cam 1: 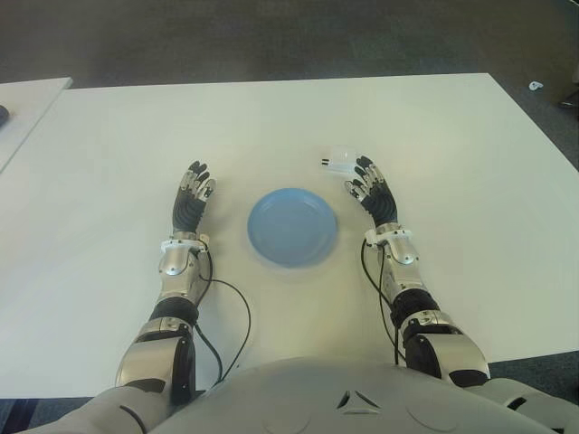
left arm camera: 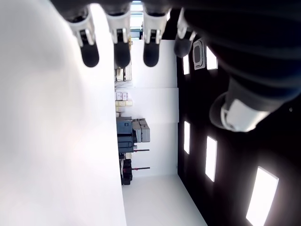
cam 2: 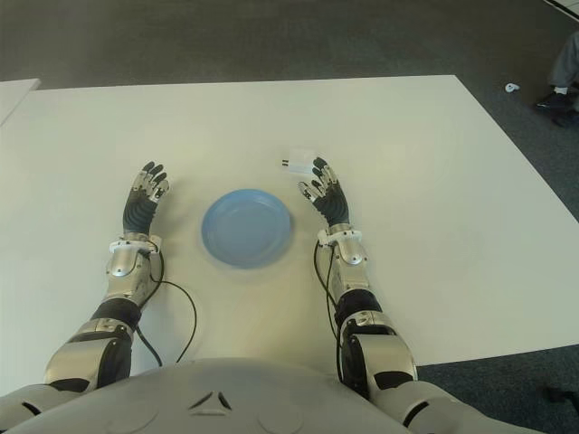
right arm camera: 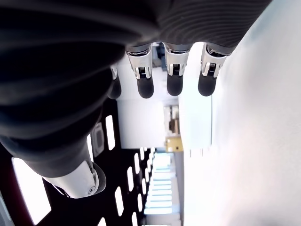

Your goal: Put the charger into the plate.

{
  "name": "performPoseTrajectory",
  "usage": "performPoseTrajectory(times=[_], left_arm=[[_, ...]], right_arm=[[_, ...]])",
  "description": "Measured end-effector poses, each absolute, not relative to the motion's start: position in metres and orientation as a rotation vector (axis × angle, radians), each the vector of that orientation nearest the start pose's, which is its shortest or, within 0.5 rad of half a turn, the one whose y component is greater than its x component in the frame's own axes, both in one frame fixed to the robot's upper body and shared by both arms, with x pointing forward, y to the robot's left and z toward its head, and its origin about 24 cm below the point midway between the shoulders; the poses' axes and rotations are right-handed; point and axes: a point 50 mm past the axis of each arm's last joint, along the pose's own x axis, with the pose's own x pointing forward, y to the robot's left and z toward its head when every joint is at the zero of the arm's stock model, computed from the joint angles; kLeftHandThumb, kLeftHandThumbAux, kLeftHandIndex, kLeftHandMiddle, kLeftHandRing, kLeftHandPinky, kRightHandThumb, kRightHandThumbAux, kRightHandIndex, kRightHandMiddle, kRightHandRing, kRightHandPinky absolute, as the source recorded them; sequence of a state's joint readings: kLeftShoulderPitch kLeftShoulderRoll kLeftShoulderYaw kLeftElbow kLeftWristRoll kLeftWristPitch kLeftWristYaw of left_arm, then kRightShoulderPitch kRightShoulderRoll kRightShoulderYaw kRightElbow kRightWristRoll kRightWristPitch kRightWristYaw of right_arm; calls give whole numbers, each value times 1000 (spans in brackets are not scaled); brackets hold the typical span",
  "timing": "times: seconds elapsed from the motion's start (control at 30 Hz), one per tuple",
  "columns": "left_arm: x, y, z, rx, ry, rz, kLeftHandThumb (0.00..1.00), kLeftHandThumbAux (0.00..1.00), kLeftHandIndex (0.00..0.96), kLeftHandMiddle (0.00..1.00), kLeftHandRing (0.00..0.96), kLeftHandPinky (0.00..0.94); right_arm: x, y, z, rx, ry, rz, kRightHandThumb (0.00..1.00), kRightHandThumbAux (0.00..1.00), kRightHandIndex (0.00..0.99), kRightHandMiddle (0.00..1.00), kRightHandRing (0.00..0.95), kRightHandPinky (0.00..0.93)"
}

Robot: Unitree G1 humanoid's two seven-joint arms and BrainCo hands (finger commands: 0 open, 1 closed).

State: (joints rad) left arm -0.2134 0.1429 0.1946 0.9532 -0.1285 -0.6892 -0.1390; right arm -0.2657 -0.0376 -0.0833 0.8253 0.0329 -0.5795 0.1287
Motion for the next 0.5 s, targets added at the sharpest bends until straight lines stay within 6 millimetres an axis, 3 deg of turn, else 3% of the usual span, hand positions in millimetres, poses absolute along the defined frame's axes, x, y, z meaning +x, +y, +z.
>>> performPoseTrajectory(times=[0.33,0.5], left_arm=[[250,218,-37,4,13,107,0,561,20,102,106,132],[250,218,-37,5,15,106,0,561,18,98,104,132]], right_arm=[[266,-170,-4,-224,50,26,258,686,0,162,245,258],[269,-173,4,-321,81,35,247,682,0,169,254,339]])
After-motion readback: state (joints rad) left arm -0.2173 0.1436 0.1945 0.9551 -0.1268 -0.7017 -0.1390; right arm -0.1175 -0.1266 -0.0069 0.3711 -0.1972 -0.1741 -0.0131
